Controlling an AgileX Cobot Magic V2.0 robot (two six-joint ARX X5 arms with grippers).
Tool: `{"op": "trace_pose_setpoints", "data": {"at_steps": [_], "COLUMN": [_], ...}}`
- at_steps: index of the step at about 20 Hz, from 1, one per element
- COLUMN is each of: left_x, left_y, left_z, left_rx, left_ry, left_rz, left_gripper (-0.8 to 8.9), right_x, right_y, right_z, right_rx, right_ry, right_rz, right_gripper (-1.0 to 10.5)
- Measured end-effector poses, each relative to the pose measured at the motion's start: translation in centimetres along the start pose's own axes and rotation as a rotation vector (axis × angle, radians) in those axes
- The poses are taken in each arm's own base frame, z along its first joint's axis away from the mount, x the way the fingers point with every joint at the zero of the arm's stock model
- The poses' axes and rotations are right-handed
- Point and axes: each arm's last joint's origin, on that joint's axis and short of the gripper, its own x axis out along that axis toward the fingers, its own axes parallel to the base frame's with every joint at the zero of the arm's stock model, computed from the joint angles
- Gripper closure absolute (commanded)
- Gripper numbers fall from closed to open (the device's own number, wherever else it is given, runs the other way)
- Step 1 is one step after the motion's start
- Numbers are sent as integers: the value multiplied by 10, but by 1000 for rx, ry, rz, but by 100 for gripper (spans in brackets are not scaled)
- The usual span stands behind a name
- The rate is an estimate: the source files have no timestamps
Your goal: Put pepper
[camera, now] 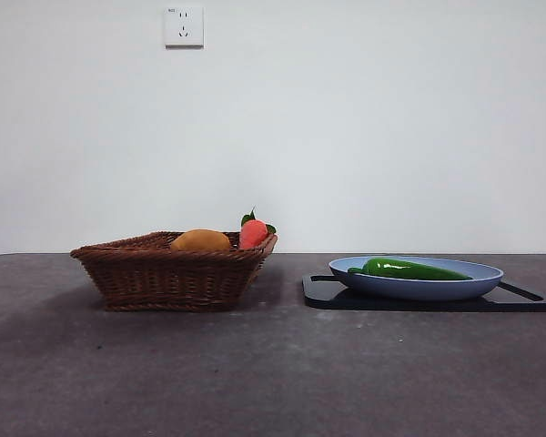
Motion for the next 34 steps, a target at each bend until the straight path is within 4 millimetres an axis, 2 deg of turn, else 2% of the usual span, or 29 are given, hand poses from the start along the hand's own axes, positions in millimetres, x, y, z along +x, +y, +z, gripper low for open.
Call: {"op": "trace_pose_setpoints", "data": {"at_steps": [3, 5, 8, 12, 15, 22, 24, 28, 34], "left_x": [-36, -58, -77, -86, -82, -47, -40, -31, -28], "left_y": [29, 43, 58, 65, 62, 60, 59, 57, 55], "left_z": [5, -7, -43, -112, -163, -268, -288, -316, -331], "left_rx": [-4, -9, -6, -2, -13, -133, -175, -225, -242], "left_ry": [-203, -318, -448, -496, -460, -338, -314, -288, -307], "left_rz": [163, 272, 452, 652, 720, 724, 715, 706, 704], "left_gripper": [806, 806, 805, 806, 806, 806, 806, 806, 806], "right_x": [0, 0, 0, 0, 0, 0, 0, 0, 0], "right_y": [0, 0, 0, 0, 0, 0, 0, 0, 0], "right_z": [0, 0, 0, 0, 0, 0, 0, 0, 0], "right_rx": [0, -1, -1, -1, -1, -1, -1, -1, -1], "right_ry": [0, -2, -2, -2, -2, -2, -2, -2, -2], "right_rz": [-1, -1, -1, -1, -1, -1, -1, -1, -1], "right_gripper": [936, 936, 936, 936, 936, 936, 936, 936, 936]}}
